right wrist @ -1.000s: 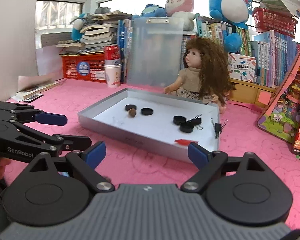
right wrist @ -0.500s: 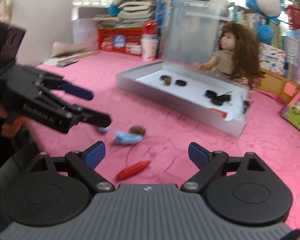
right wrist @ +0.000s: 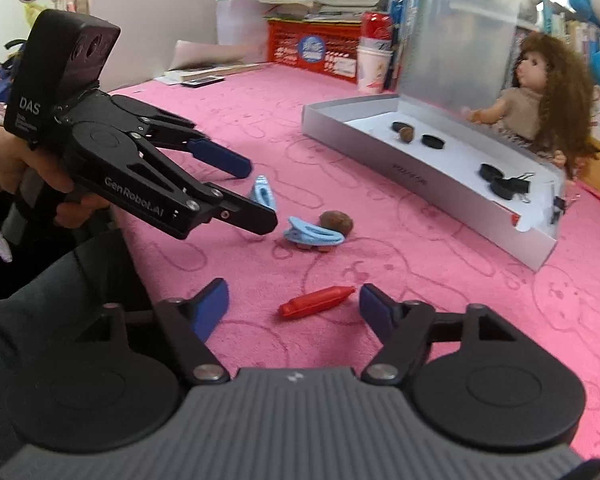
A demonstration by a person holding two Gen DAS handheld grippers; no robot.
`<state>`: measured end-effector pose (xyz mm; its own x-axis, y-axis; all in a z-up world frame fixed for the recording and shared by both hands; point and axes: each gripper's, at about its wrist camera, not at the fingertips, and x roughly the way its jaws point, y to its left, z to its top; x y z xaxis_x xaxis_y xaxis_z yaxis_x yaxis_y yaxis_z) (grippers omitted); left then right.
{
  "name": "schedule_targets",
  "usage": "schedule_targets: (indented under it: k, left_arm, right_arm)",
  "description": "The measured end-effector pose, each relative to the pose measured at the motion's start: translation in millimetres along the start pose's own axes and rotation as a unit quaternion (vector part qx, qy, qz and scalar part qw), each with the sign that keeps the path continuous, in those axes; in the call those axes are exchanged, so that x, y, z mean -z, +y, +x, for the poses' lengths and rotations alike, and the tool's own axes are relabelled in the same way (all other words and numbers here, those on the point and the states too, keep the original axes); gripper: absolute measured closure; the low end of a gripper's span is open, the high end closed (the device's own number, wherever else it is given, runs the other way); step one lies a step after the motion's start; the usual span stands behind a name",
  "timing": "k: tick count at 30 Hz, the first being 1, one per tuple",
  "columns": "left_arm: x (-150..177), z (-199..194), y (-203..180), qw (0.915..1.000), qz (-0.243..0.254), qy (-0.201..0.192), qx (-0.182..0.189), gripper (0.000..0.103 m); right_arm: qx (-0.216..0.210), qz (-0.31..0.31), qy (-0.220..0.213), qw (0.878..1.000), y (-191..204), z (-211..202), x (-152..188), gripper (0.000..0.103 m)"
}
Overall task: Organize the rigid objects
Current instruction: 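Move both open grippers to the objects lying beside the tray, then close the right gripper on the red crayon while the left gripper grasps a light-blue hair clip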
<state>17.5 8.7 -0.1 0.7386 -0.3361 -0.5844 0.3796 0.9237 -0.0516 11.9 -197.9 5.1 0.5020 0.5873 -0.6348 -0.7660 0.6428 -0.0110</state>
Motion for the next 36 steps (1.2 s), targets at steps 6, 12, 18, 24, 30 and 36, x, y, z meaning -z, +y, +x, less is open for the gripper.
schedule_targets:
  k: [6,12,18,24,30,36]
  left_arm:
    - [1.6,-1.6,-0.3,1.0,0.001,-0.002,-0.003,0.046]
    - [0.9,-4.6,2.9,1.0,-0.002,-0.001,-0.003,0.053]
    - [1.7,-5.4,0.4,1.0,0.007,-0.003,-0.004,0.057]
    - [3.0,-6.0,-3.3,0.9999,0.015,-0.007,0.006,0.061]
    - [2.3,-5.8,-2.5,0.9999,0.011,-0.007,0.004,0.064]
    - [2.4,-5.1,-1.6,0.9999,0.006,-0.012,-0.002,0.063]
  right_arm:
    - [-0.011,-0.022,0.013,1.0,-3.0,1.0,-6.2,0.028]
    - [-0.012,-0.031,0.023,0.999,-7.3,-0.4,-8.0,0.029]
    - [-0.025,-0.029,0.031,0.999,-14.2,2.4,-10.8,0.029]
    - [-0.035,-0.018,0.035,0.999,-20.4,5.9,-15.2,0.052]
    - [-0.016,-0.007,0.03,0.999,-20.9,5.0,-15.1,0.062]
    - [0.017,0.012,0.021,1.0,-20.1,5.9,-14.5,0.07]
